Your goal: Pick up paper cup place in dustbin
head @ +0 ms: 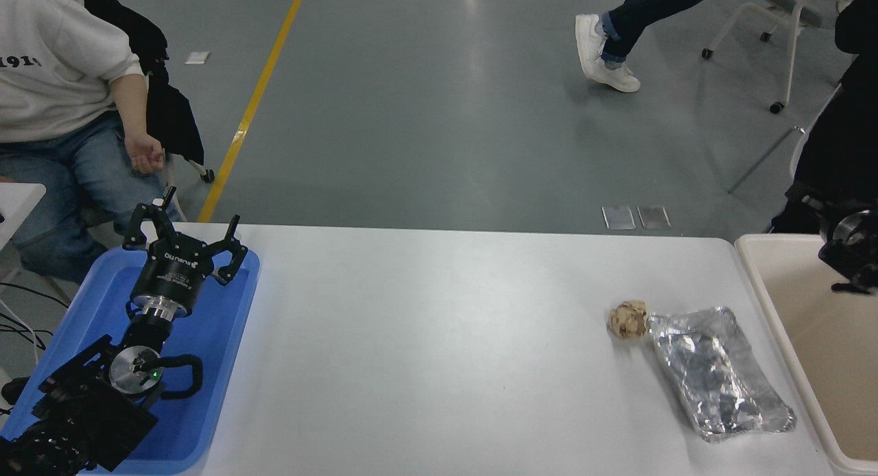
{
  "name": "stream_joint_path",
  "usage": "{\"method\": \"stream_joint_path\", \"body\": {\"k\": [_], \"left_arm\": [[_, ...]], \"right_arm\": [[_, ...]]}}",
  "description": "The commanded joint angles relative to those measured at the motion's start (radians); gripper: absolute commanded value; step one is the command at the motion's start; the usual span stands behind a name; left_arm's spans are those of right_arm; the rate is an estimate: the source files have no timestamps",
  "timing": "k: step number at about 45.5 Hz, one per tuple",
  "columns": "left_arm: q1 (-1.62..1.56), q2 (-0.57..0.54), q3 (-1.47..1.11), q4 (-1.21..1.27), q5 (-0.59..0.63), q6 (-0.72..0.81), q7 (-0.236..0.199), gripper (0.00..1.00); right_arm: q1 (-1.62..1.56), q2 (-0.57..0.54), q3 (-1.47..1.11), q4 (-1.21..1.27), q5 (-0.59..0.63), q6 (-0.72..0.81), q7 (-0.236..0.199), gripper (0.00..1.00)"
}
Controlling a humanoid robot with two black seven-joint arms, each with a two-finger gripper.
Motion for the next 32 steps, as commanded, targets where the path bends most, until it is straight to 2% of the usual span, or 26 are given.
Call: {"method": "stream_joint_path", "body": {"k": [1, 9, 19, 32], "left_arm": [[0.000, 0.000, 0.000, 0.000, 0.000, 0.000, 0.002, 1.00], [0.000, 0.000, 0.000, 0.000, 0.000, 0.000, 0.000, 1.00], [0.000, 0.000, 0.000, 0.000, 0.000, 0.000, 0.000, 1.00], [0.000, 0.000, 0.000, 0.000, 0.000, 0.000, 0.000, 1.00]], "right_arm": [[0.306, 0.024, -0.146, 0.326, -0.003, 0.122, -0.001, 1.00], [0.441, 0.038, -0.196, 0.430, -0.005, 0.283, -0.001, 1.00], [0.631, 0.040, -0.281, 0.651, -0.006, 0.568, -0.001, 1.00], [0.797, 0.040, -0.304, 0.834, -0.005, 0.737, -0.003, 1.00]]}}
